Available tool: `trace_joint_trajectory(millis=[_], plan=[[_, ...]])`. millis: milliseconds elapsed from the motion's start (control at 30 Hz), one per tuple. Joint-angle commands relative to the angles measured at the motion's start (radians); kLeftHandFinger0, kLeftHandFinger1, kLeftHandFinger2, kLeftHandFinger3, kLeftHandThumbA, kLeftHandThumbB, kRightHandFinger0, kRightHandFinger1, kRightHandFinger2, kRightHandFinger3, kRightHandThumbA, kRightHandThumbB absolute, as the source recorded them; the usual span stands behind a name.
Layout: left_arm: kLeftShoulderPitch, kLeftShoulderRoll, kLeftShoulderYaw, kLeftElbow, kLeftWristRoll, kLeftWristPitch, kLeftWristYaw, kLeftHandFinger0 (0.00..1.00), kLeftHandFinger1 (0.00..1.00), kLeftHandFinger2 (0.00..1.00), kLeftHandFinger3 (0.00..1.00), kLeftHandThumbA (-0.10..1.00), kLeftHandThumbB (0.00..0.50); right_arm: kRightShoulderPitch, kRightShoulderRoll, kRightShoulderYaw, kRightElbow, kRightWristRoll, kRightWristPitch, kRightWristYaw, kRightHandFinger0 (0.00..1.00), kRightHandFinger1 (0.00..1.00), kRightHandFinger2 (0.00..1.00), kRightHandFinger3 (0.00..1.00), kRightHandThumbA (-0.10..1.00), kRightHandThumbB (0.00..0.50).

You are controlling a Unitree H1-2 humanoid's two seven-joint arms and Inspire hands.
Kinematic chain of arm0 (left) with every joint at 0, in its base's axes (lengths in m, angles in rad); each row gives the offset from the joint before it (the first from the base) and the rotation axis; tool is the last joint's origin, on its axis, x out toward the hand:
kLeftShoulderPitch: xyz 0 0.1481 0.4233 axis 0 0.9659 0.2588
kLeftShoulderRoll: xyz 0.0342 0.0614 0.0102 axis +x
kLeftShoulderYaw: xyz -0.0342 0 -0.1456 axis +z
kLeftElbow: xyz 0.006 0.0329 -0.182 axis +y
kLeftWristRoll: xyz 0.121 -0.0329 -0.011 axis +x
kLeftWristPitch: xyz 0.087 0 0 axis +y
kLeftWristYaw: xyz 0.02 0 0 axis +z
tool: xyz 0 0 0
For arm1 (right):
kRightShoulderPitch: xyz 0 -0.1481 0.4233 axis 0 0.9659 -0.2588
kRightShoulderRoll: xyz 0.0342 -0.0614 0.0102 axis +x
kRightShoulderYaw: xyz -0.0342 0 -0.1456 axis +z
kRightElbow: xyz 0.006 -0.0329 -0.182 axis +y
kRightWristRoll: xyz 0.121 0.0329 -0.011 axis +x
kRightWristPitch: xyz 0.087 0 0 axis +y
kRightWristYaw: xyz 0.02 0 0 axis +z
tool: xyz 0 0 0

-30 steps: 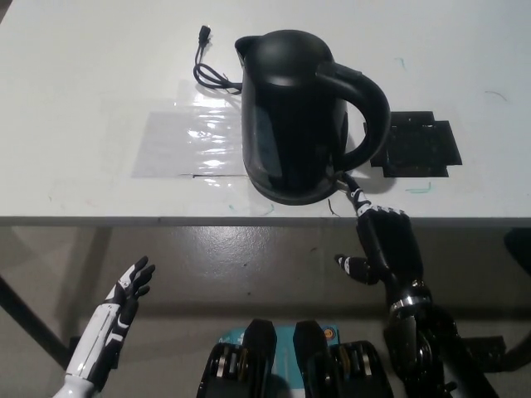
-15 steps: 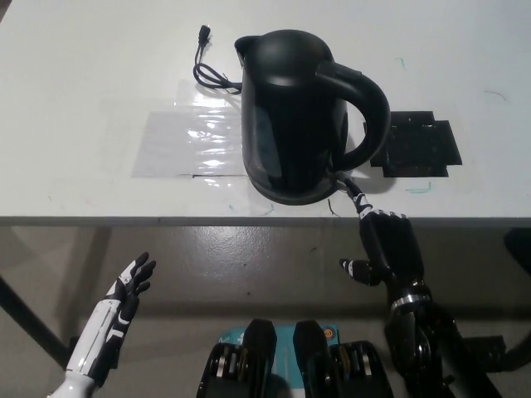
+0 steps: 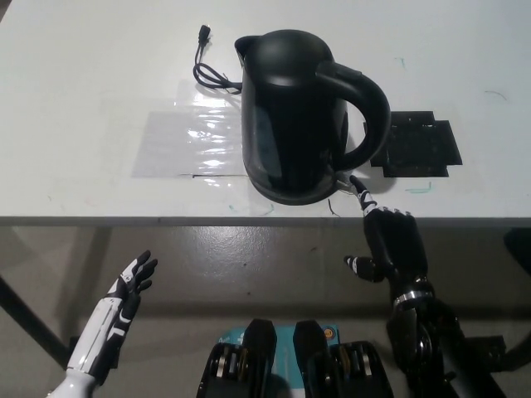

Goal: A kettle is kept at the center of the table close to the robot and the robot uses its right index finger to press downwards on the transparent start boiling button

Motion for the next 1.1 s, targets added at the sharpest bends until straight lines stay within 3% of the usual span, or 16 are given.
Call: trace_joint_trajectory(millis=[0, 1067], plan=[[-0.017, 0.016, 0.003, -0.033, -0.004, -0.013, -0.015, 1.0, 1.0, 1.0, 1.0, 1.0, 0.381, -0.056, 0.0, -0.004, -0.029, 0.009, 0.023, -0.006, 0.0, 0.0, 0.0, 1.0, 1.0, 0.26], [-0.035, 0.02, 0.007, -0.03, -0.014, -0.024, -0.027, 1.0, 1.0, 1.0, 1.0, 1.0, 0.371, -0.131, 0.014, 0.041, 0.154, 0.025, 0.009, -0.027, 0.0, 0.0, 0.01, 1.0, 1.0, 0.268]])
